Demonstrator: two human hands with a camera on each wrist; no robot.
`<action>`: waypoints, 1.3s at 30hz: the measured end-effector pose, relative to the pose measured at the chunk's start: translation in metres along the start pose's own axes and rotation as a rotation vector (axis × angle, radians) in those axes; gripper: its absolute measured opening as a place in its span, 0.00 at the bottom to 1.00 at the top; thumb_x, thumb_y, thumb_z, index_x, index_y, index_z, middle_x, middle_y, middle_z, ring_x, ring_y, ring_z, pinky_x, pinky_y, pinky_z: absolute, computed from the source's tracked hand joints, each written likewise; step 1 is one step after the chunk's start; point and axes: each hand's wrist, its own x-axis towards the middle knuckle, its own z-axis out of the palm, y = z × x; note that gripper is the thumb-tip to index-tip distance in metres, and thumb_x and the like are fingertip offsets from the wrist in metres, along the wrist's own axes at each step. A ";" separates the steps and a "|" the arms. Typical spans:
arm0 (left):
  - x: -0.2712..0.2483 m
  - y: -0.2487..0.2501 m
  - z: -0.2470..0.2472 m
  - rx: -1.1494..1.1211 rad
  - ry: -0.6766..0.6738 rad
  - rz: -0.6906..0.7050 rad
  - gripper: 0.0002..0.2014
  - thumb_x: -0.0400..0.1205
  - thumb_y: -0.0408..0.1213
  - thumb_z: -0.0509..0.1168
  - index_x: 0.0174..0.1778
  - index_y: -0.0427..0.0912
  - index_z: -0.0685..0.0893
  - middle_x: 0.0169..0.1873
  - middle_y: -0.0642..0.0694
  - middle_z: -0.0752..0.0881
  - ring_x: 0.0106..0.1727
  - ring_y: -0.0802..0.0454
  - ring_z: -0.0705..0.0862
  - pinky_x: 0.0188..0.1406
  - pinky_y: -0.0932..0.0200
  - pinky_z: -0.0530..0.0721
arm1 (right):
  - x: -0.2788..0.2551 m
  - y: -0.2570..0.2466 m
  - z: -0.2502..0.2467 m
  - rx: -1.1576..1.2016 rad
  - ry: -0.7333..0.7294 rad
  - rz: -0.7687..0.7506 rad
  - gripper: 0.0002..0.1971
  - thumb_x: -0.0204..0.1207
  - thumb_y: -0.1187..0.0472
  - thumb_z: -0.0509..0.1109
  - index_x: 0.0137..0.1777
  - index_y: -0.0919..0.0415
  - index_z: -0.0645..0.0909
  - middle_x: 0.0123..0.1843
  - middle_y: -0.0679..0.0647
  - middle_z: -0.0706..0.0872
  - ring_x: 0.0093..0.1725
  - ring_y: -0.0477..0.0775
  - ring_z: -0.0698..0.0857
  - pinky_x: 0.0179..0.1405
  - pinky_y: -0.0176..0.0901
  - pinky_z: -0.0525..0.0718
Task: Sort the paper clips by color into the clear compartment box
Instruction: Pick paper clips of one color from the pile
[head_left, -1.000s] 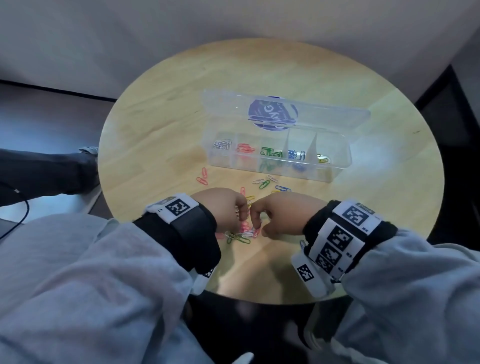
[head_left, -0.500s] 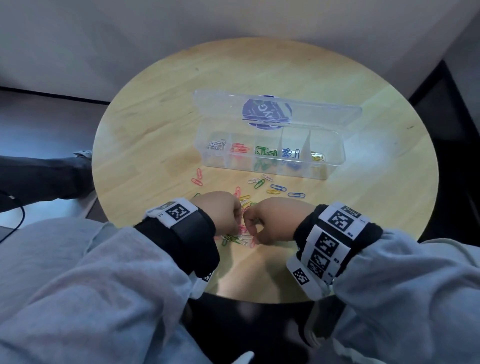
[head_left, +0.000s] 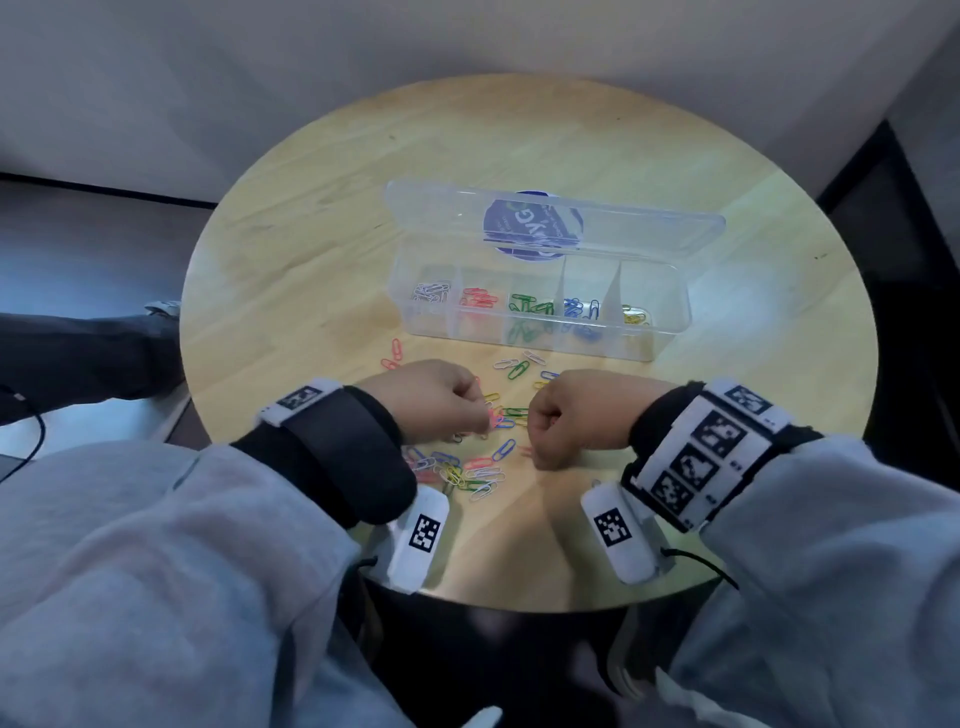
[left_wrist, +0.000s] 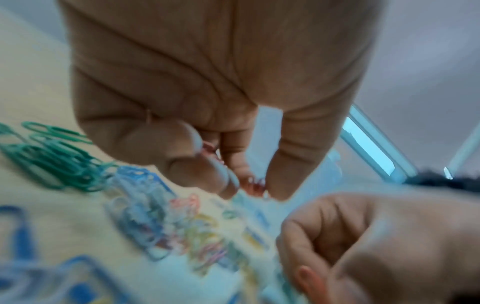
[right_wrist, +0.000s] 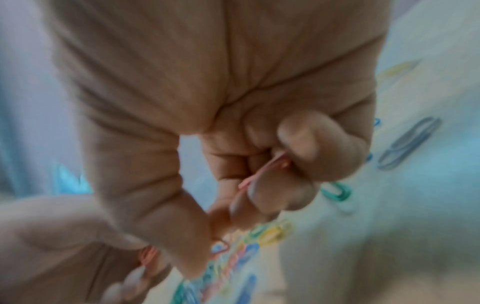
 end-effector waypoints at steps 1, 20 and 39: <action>0.000 0.002 -0.003 -0.145 -0.001 -0.021 0.08 0.78 0.36 0.66 0.33 0.47 0.77 0.27 0.49 0.79 0.26 0.54 0.74 0.25 0.65 0.70 | 0.000 0.003 -0.005 0.107 -0.002 0.004 0.09 0.69 0.62 0.71 0.29 0.54 0.78 0.31 0.50 0.83 0.27 0.47 0.74 0.31 0.38 0.74; -0.006 -0.001 -0.026 -1.012 -0.049 -0.097 0.15 0.80 0.37 0.49 0.30 0.42 0.75 0.22 0.47 0.78 0.18 0.56 0.72 0.14 0.72 0.68 | 0.009 0.006 -0.009 1.144 -0.033 -0.017 0.15 0.78 0.76 0.52 0.39 0.66 0.79 0.28 0.56 0.75 0.22 0.46 0.76 0.18 0.31 0.76; -0.002 -0.011 -0.001 0.341 0.132 -0.022 0.05 0.73 0.40 0.72 0.40 0.53 0.81 0.27 0.57 0.74 0.29 0.62 0.73 0.27 0.65 0.67 | 0.023 -0.022 0.008 -0.127 0.149 -0.060 0.09 0.73 0.63 0.69 0.50 0.50 0.82 0.31 0.43 0.71 0.32 0.46 0.74 0.30 0.40 0.71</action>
